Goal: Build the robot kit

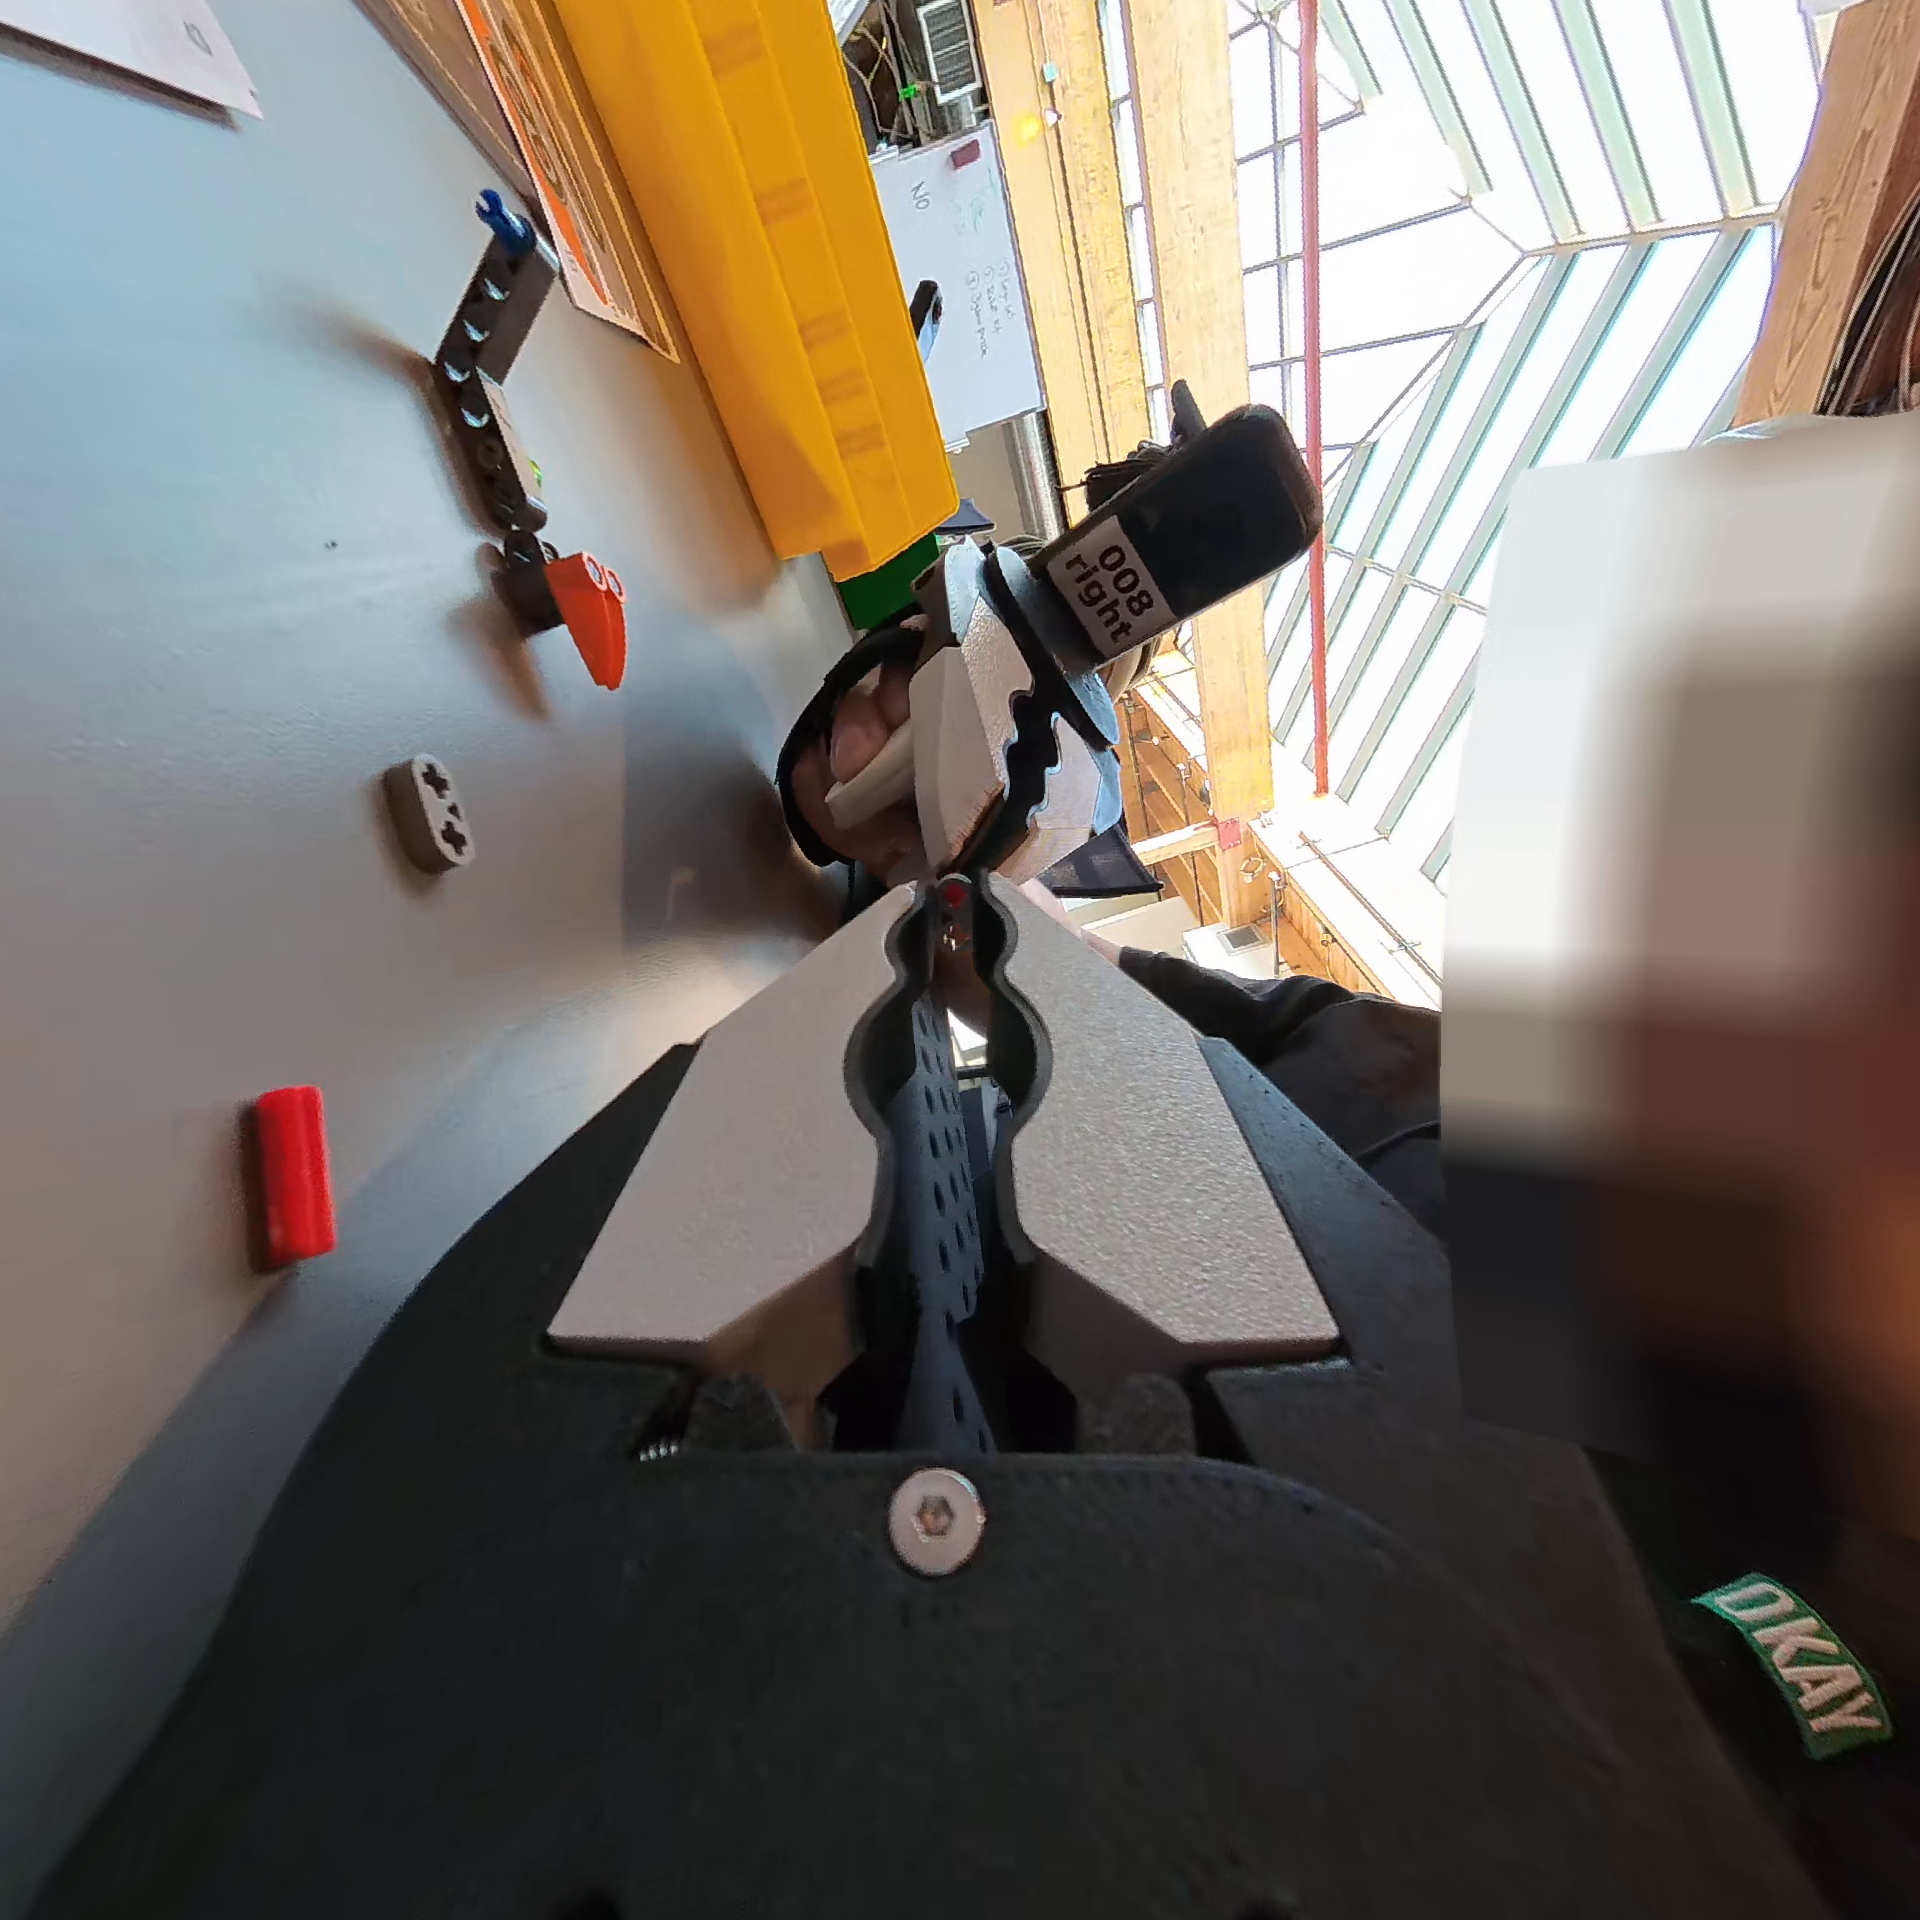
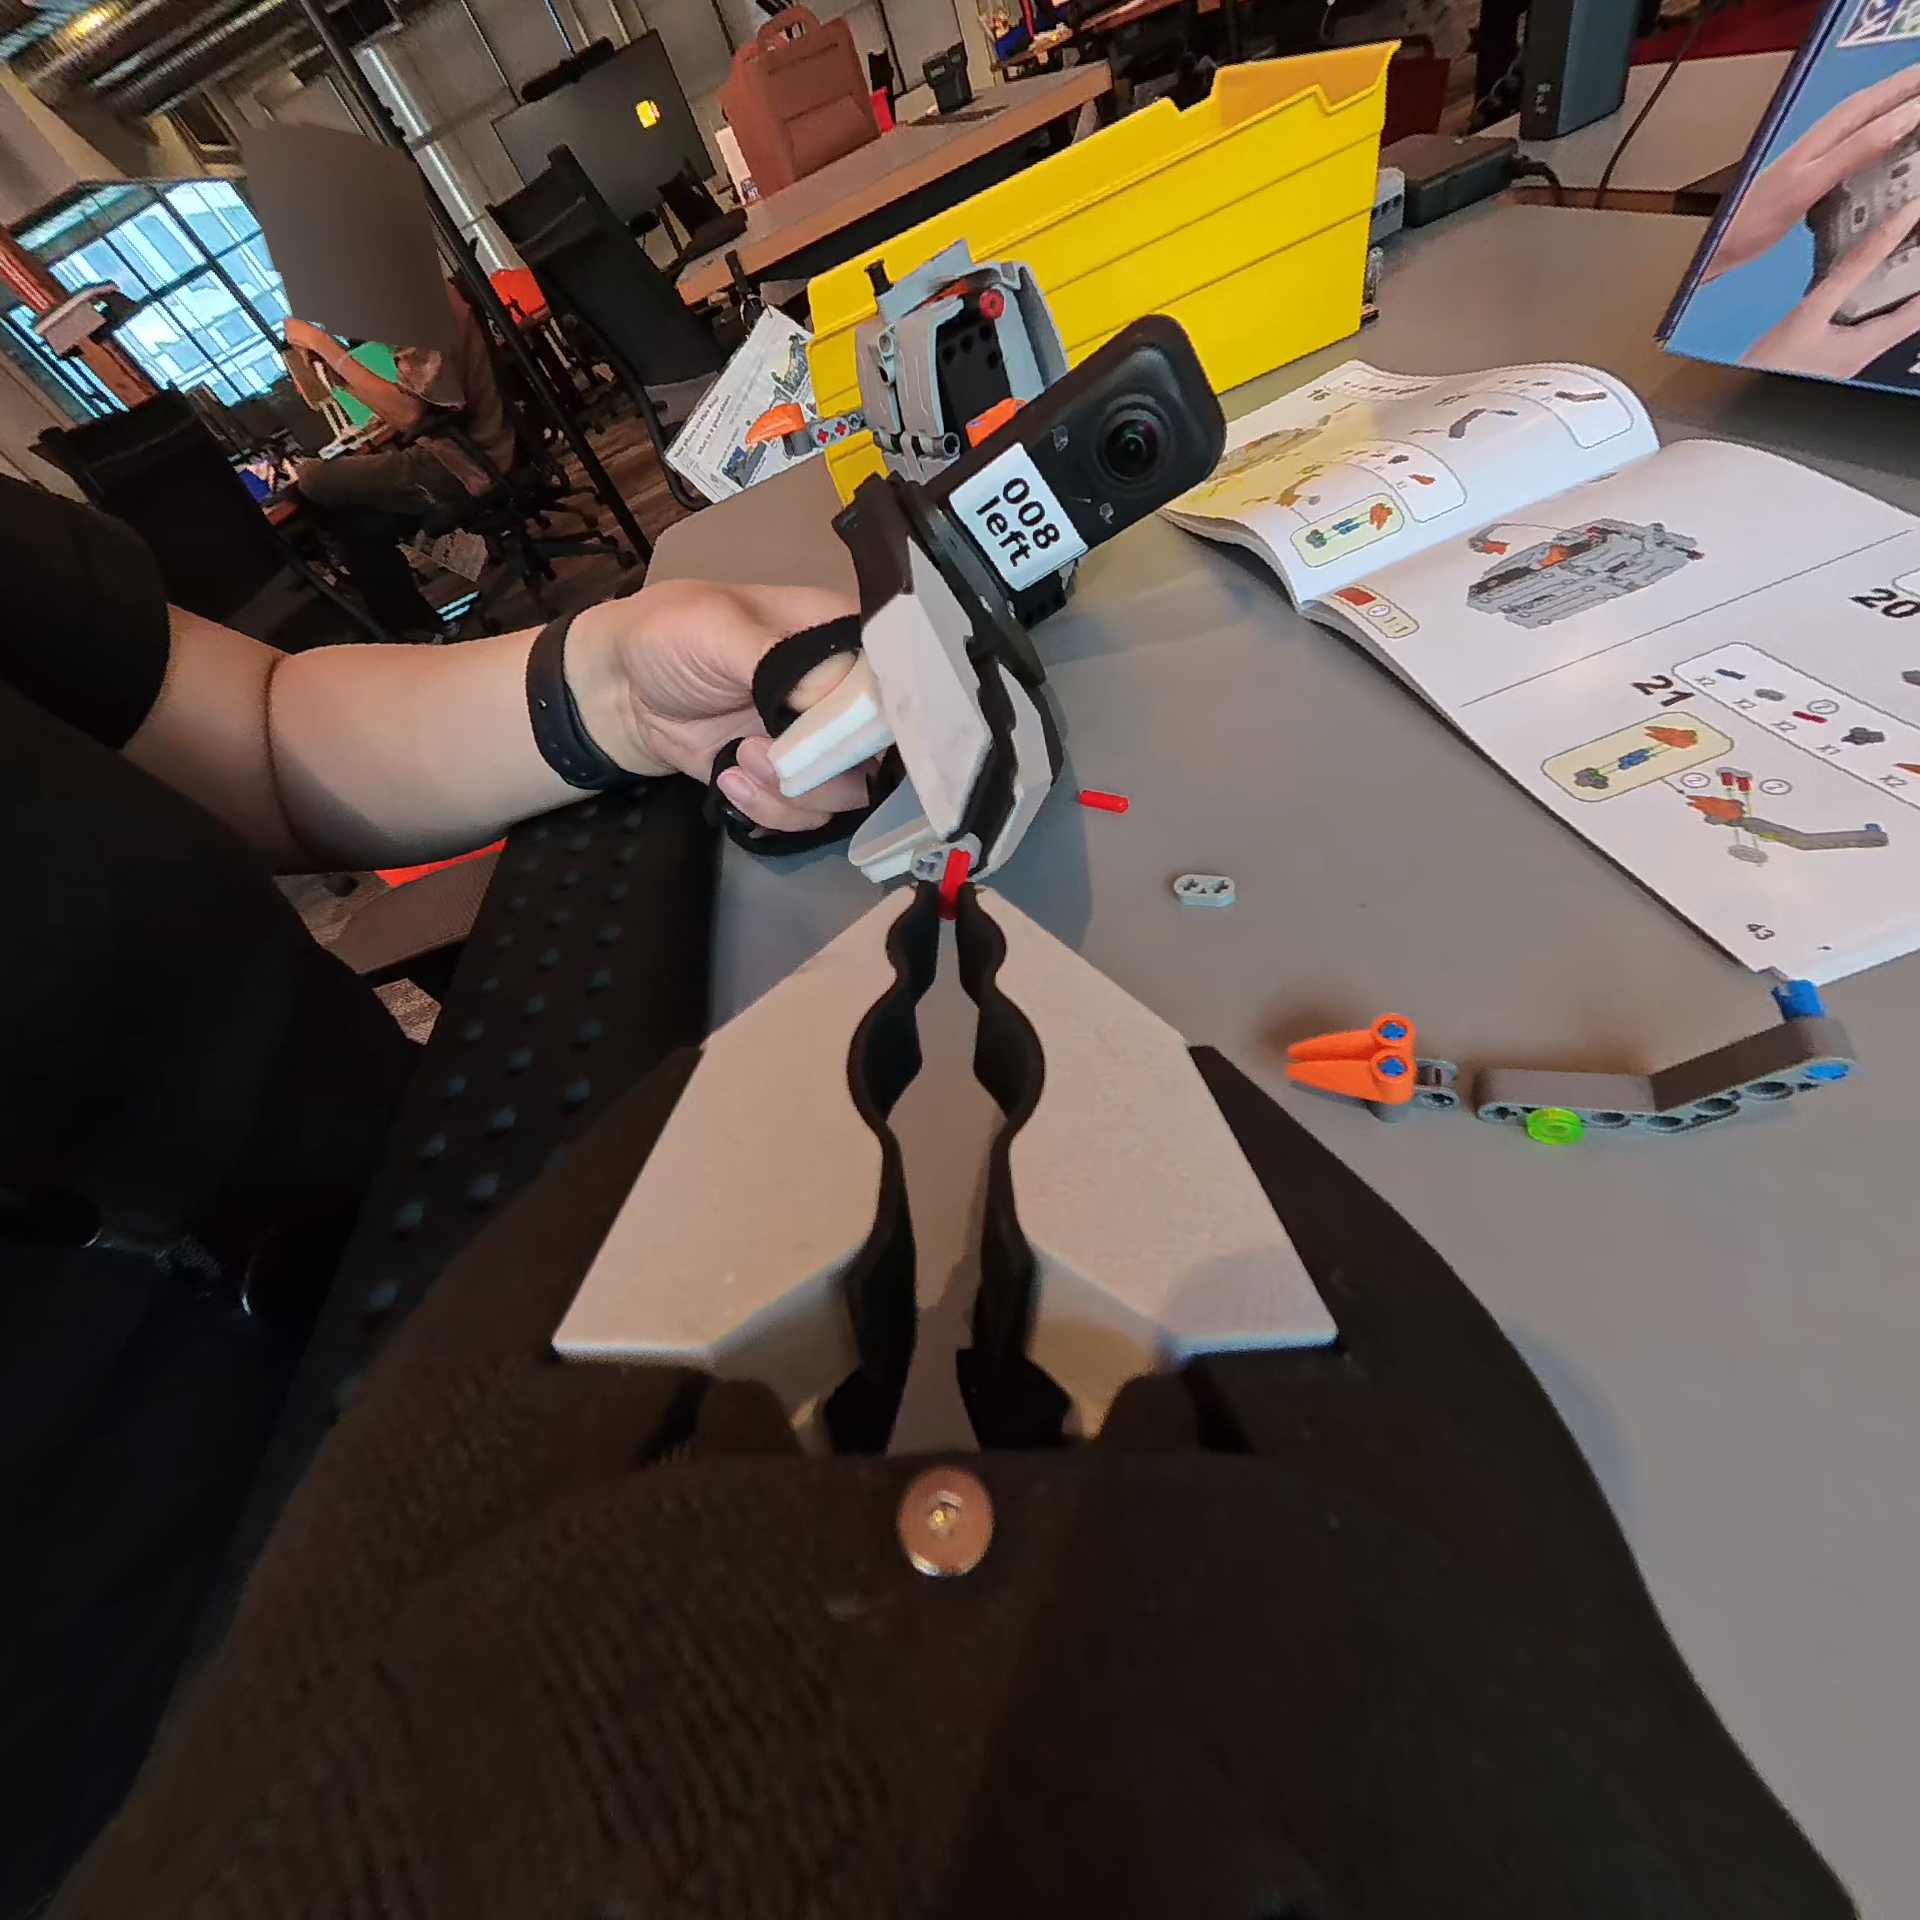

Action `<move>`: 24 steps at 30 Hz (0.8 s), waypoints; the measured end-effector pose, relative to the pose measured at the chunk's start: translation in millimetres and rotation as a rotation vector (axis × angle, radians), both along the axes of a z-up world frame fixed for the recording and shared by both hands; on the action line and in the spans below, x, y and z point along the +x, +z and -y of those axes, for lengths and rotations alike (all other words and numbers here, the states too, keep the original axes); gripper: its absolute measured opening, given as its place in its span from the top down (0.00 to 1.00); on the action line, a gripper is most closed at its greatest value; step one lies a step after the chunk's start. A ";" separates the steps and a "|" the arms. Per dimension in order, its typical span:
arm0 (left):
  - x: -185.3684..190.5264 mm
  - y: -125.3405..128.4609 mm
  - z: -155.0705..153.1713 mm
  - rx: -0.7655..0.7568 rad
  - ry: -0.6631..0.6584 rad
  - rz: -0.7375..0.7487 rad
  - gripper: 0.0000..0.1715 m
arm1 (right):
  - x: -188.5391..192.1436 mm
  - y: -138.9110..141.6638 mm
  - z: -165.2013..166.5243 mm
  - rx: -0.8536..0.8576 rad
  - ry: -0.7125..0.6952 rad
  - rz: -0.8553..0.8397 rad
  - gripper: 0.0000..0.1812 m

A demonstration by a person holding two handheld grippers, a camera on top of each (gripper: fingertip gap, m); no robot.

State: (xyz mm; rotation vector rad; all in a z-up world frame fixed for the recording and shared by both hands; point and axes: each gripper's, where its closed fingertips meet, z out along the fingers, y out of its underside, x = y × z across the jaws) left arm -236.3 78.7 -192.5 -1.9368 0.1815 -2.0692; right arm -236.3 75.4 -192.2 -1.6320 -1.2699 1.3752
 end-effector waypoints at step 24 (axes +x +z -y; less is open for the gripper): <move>-0.4 -11.4 -0.7 -0.029 0.003 -0.055 0.97 | -1.2 -8.2 -1.2 -0.054 0.001 0.030 0.99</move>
